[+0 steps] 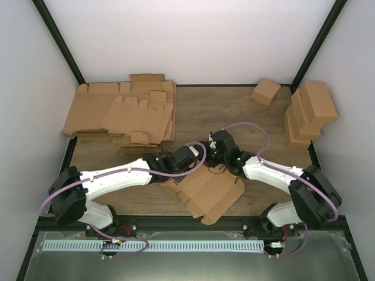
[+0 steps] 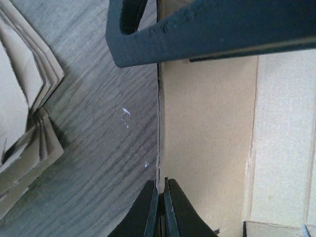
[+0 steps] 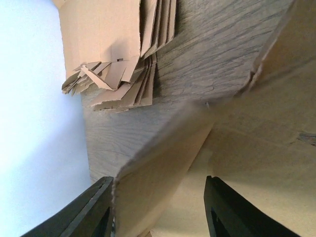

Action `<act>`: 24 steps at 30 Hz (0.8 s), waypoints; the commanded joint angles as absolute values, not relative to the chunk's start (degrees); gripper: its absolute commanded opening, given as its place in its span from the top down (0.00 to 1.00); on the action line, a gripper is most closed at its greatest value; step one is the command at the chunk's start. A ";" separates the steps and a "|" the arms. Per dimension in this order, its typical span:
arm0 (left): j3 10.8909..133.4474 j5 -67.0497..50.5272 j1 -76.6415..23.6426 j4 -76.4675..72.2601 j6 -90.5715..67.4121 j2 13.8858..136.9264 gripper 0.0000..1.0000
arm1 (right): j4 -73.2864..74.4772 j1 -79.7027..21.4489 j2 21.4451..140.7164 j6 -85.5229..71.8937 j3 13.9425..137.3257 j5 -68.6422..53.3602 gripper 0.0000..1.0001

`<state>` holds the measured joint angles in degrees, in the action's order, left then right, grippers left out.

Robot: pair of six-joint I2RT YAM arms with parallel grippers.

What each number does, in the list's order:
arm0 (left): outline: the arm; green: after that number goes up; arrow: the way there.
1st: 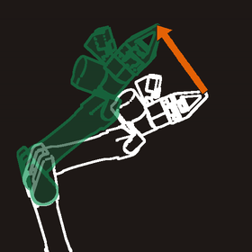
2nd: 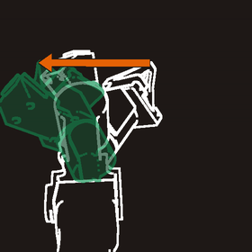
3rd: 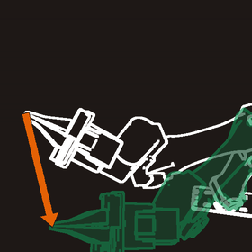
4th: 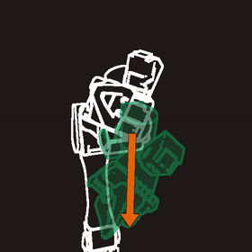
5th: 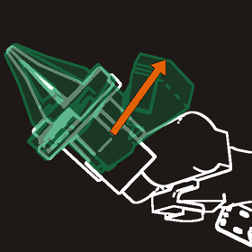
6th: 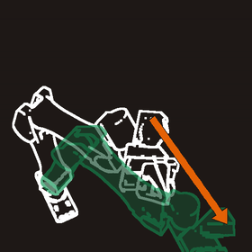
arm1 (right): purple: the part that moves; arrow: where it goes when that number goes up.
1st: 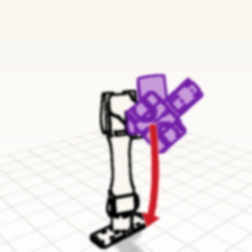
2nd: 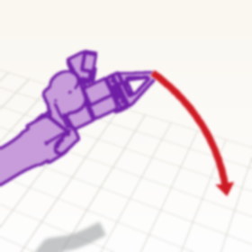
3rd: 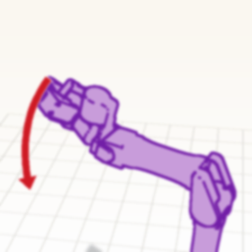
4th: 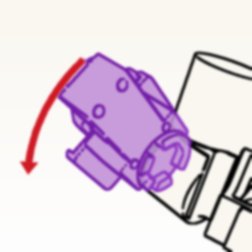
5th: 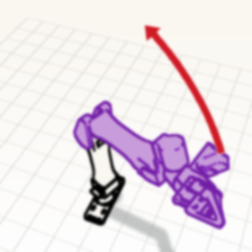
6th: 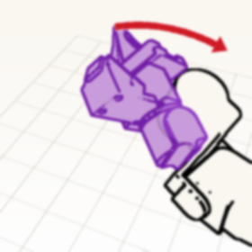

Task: Fold the paper box

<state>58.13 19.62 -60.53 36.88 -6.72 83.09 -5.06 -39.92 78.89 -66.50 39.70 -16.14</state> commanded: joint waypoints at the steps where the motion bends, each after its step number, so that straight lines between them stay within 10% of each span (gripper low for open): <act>1: 59.68 23.84 -63.72 36.79 -6.42 84.61 0.96 | -7.32 -39.40 80.24 -66.39 42.64 -18.28 0.51; 10: 58.96 22.58 -64.55 34.02 -6.52 83.69 0.84 | -7.13 -38.57 79.93 -64.39 41.49 -19.89 0.98; 17: 54.66 -0.52 -53.84 26.70 -8.89 73.62 0.04 | -15.71 -37.27 75.77 -61.72 34.39 -23.80 0.99; 24: 54.64 -20.84 -42.57 27.32 -8.88 76.68 0.00 | -23.90 -37.20 74.60 -60.59 28.22 -26.15 0.99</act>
<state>54.94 -6.42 -44.14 27.83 -9.06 72.90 -16.95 -37.60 75.55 -62.57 30.89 -23.81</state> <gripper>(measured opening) 0.999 0.023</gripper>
